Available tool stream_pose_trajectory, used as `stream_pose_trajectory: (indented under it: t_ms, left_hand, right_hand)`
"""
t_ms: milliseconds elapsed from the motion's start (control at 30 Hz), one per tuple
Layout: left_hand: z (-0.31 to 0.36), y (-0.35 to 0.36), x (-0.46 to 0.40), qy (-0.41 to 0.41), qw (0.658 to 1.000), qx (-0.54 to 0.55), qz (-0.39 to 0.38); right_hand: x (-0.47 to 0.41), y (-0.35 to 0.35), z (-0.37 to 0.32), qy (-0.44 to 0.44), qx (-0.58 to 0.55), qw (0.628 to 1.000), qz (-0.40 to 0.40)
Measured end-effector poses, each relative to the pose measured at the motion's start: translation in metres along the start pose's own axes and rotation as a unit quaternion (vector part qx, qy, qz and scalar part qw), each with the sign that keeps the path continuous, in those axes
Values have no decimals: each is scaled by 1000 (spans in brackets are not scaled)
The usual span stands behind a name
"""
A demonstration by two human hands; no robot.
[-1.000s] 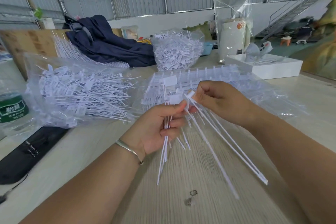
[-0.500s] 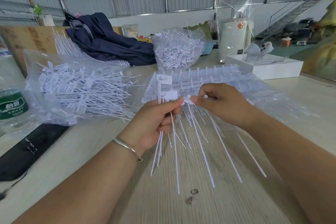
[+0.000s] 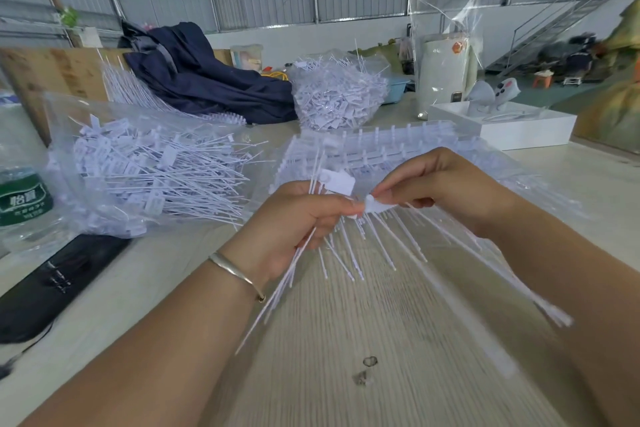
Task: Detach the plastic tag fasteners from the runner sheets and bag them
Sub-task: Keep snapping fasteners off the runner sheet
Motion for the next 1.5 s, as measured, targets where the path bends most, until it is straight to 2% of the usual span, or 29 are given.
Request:
stream_pose_trajectory:
  t_ms: [133, 267, 300, 367, 400, 433, 500, 567, 633, 767, 900, 1000, 1133, 1267, 1400, 1500]
  left_hand:
    - [1, 4, 4, 12, 993, -110, -33]
    - [0, 6, 1, 11, 976, -218, 8]
    - [-1, 3, 0, 26, 961, -274, 35]
    - [-2, -9, -4, 69, 891, -435, 106]
    - [-2, -16, -5, 76, 869, -469, 137]
    - [-3, -22, -6, 76, 870, -461, 160]
    - [-5, -27, -7, 64, 913, -366, 166]
    - [-4, -19, -7, 40, 967, -216, 128]
    - [-8, -7, -6, 19, 986, -134, 95]
    - [-16, 1, -4, -14, 989, -110, 97]
    - [-17, 0, -4, -99, 990, 0, 99]
    - [-17, 1, -5, -134, 987, 37, 74]
    - [-12, 2, -4, -125, 988, 67, 52]
    - [-14, 0, -3, -65, 994, 9, 85]
    - [-15, -3, -6, -58, 990, 18, 125]
    - [-15, -7, -9, -65, 991, 40, 114]
  right_hand:
    - [2, 2, -1, 27, 62, 997, -29]
    - [4, 10, -2, 42, 124, 991, -39]
    - [6, 12, -4, 38, 137, 989, -43]
    - [7, 9, -8, 27, 157, 987, -32]
    - [7, 4, -9, 19, 158, 987, -14]
    - [6, -3, -11, 8, 151, 988, 8]
    - [5, -12, -11, -5, 118, 992, 48]
    - [5, -12, -7, -5, 111, 991, 69]
    - [3, -7, -3, -4, 126, 989, 82]
    - [1, 4, -3, -14, 116, 990, 74]
    - [3, 15, 0, -28, 123, 992, 4]
    - [2, 17, 4, -57, 160, 985, 13]
    - [0, 13, 8, -62, 194, 978, 33]
    - [2, 12, 6, -61, 165, 984, 30]
    - [1, 7, 5, -55, 128, 989, 48]
    - [-1, 1, 7, -49, 119, 990, 54]
Point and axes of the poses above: each hand's wrist, its own x-axis away from the middle knuckle, its own y-axis out of the palm, z = x × y, the point moved 2 cm from there along -x, towards the middle knuckle, and after that the axes turned 11 degrees about z, right-handed, at the moved point
